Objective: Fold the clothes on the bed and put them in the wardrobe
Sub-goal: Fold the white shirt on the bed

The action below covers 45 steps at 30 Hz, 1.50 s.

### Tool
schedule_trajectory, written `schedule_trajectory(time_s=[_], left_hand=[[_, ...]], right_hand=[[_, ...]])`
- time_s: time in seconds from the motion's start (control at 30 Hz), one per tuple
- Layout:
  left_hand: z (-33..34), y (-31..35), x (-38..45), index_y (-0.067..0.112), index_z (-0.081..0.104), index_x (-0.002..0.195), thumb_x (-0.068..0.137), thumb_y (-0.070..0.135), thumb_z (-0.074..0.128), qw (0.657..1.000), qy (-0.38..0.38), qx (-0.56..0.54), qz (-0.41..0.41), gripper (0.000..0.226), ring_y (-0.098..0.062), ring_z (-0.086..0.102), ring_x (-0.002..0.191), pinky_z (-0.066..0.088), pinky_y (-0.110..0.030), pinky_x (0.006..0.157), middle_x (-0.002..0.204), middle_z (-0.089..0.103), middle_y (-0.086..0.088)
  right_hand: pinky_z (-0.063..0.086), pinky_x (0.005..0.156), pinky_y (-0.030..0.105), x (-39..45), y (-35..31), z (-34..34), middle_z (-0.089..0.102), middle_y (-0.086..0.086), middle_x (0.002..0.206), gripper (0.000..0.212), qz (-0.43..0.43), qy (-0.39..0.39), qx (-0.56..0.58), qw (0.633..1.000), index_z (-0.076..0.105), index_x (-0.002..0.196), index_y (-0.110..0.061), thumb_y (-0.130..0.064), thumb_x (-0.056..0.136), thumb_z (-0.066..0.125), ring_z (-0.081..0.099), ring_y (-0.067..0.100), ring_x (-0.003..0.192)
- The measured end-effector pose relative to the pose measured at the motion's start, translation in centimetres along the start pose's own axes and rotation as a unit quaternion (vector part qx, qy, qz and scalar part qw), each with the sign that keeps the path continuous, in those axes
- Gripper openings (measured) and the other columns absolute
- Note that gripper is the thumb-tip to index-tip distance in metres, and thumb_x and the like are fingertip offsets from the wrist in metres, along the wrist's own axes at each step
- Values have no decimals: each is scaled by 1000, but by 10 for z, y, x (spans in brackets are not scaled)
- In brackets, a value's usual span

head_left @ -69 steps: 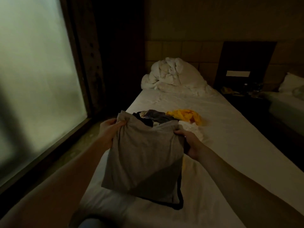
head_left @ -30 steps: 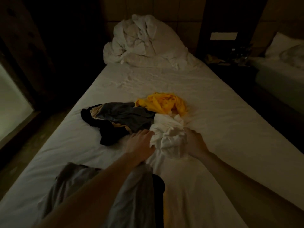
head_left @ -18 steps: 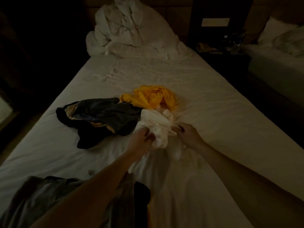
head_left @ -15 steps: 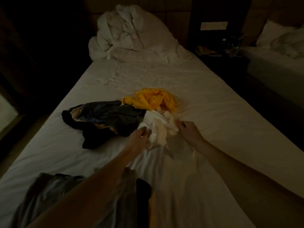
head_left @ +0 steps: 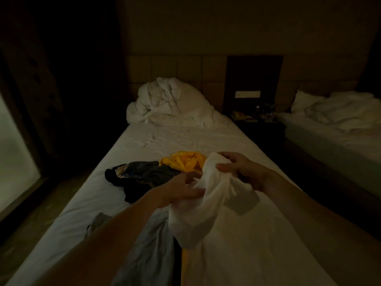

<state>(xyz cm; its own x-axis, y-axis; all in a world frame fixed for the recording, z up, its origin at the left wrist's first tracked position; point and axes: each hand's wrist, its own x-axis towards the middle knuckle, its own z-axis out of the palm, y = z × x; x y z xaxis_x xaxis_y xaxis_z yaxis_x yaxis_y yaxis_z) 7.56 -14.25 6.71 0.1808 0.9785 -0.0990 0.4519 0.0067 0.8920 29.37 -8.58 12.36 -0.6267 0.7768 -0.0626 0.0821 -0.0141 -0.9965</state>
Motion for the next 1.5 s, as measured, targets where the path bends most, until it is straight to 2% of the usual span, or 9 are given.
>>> schedule_trajectory(time_s=[0.07, 0.27, 0.47, 0.63, 0.8, 0.9, 0.97, 1.2, 1.5], left_hand=[[1, 23, -18, 45, 65, 89, 82, 59, 64, 995, 12, 97, 11, 15, 4, 62, 86, 49, -18, 76, 92, 66, 22], [-1, 70, -56, 12, 57, 61, 95, 53, 48, 974, 164, 154, 35, 54, -7, 55, 53, 43, -21, 61, 59, 58, 0], [-3, 102, -89, 12, 65, 108, 102, 51, 28, 883, 279, 378, 12, 53, -20, 60, 87, 41, -34, 80, 105, 64, -6], [2, 96, -89, 40, 11, 151, 97, 60, 26, 828, 190, 519, -95, 60, -37, 30, 140, 14, -57, 114, 158, 26, -3], [24, 102, -92, 27, 32, 146, 88, 30, 60, 935, 126, 279, 181, 64, -21, 43, 132, 34, -39, 112, 146, 42, -2], [33, 98, -94, 36, 50, 129, 89, 42, 56, 983, 74, 27, 168, 40, -20, 58, 114, 49, -45, 98, 128, 57, 1], [39, 98, -95, 40, 49, 128, 96, 47, 49, 982, 84, -97, 137, 34, -18, 61, 112, 53, -41, 93, 129, 57, 1], [27, 94, -89, 9, 66, 117, 88, -5, 55, 943, 250, 144, 168, 34, -10, 59, 96, 41, -2, 68, 105, 61, 6], [16, 65, -88, 13, 61, 101, 97, 4, 43, 945, 298, -130, 40, 21, -20, 53, 96, 44, -25, 76, 100, 59, -1]], right_hand=[[59, 78, 34, -26, -21, 2, 74, 3, 105, 27, 2, 5, -5, 1000, 68, 110, -18, -13, 84, 69, 71, 21, 97], [57, 87, 33, -87, -59, 4, 69, 11, 116, 27, 26, 63, -93, 993, 69, 116, -10, -21, 92, 65, 69, 22, 102], [53, 85, 29, -128, -81, 8, 62, 6, 122, 45, 19, 21, -29, 999, 64, 119, -10, 11, 85, 43, 63, 20, 105], [53, 94, 33, -131, -82, 34, 63, 13, 114, 53, -14, 89, 84, 992, 71, 103, -1, 20, 77, 31, 60, 25, 106], [59, 68, 27, -113, -84, 63, 61, 19, 100, 49, -16, 163, 204, 965, 66, 112, 4, 21, 80, 33, 59, 24, 83], [59, 62, 26, -101, -85, 73, 61, 20, 99, 43, -24, 199, 207, 957, 67, 105, 3, 23, 80, 38, 60, 23, 77], [58, 75, 30, -91, -82, 75, 61, 22, 107, 41, -34, 213, 204, 955, 69, 95, -2, 25, 79, 41, 62, 28, 91], [57, 89, 42, -81, -37, 72, 58, 14, 114, 46, -81, 213, 83, 970, 59, 119, -11, 15, 81, 57, 64, 28, 102], [39, 105, 46, -64, 72, 99, 42, 10, 145, 90, -14, 101, -440, 892, 33, 147, -16, -42, 75, 79, 42, 33, 131]])
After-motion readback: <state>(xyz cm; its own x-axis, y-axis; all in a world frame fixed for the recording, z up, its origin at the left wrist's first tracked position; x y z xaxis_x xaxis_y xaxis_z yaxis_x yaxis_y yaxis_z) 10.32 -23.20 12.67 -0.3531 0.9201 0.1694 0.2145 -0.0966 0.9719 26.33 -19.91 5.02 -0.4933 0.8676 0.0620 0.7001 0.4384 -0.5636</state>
